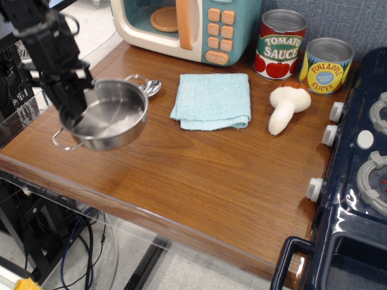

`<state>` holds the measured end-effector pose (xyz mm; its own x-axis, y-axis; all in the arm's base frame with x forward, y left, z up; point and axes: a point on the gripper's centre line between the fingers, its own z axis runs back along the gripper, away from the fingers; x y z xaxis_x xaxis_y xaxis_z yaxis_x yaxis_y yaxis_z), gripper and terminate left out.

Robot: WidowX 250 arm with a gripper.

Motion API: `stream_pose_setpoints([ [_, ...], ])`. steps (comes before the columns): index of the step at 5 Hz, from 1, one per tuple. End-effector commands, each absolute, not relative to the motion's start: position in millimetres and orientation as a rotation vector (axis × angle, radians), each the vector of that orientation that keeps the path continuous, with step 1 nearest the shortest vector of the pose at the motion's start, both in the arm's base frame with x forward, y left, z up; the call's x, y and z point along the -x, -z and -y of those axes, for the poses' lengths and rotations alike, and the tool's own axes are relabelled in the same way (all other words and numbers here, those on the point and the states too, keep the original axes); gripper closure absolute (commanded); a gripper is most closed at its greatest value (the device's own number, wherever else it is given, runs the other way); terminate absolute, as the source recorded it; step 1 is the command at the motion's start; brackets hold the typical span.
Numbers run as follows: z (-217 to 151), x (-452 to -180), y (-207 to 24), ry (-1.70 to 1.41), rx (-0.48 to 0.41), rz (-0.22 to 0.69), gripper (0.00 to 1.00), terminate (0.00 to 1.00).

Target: Move the pot to the far bottom right of table

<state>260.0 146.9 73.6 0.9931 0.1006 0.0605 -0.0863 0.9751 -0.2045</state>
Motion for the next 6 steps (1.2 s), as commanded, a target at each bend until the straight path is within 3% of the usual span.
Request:
stream_pose_setpoints([
  [1,-88.9,-259.6,-111.7,-0.056,0.250,0.153,1.00,0.00],
  [4,13.1,-272.5,-66.3,0.025,0.110,0.158,1.00,0.00],
  [6,44.9,-276.0,-26.5,0.094,0.034,0.101,1.00,0.00],
])
